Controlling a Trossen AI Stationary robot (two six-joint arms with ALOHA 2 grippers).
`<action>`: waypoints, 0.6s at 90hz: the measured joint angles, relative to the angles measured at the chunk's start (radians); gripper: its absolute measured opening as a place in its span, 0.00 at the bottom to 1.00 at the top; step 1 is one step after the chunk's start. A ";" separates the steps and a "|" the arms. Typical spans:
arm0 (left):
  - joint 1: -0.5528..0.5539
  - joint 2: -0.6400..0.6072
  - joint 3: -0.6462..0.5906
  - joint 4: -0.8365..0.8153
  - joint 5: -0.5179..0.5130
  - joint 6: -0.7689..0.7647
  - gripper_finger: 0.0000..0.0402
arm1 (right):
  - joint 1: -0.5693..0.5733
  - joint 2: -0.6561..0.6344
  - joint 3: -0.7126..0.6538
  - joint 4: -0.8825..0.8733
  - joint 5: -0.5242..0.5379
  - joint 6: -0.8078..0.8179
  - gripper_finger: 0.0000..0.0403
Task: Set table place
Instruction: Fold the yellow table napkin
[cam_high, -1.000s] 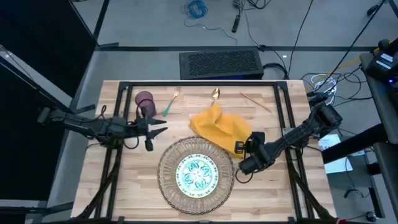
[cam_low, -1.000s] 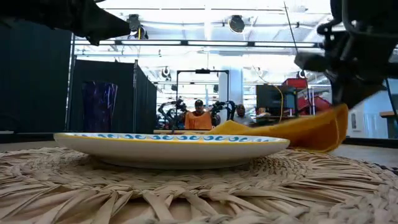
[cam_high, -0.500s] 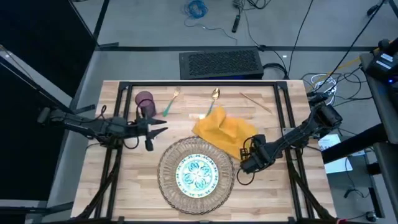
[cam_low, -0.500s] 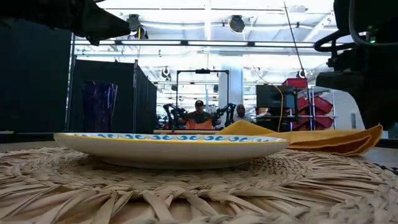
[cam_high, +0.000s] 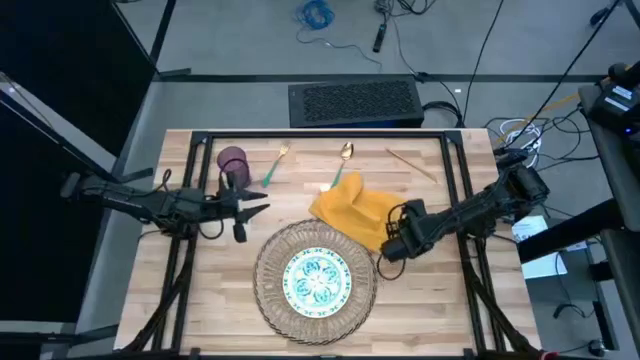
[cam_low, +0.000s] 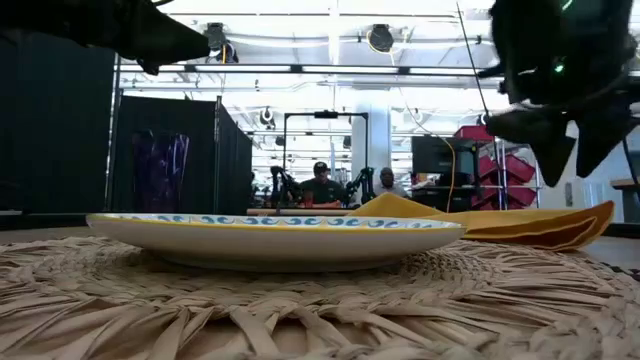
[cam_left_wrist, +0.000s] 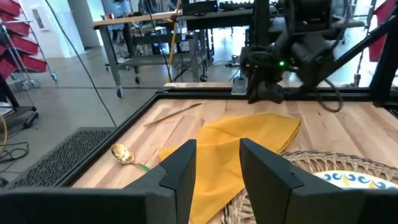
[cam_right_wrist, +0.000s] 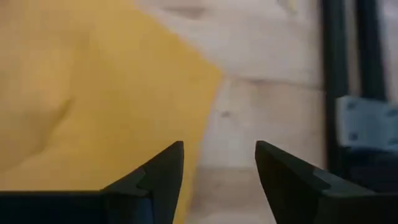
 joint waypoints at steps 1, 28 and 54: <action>0.000 0.000 0.000 0.000 -0.002 -0.002 0.27 | -0.008 0.000 -0.002 0.002 0.002 -0.006 0.44; 0.002 0.000 0.000 0.000 -0.012 -0.069 0.27 | -0.193 0.000 -0.173 0.369 0.004 -0.221 0.36; 0.002 0.000 0.000 -0.001 -0.012 -0.095 0.27 | -0.239 -0.005 -0.279 0.522 0.025 -0.277 0.31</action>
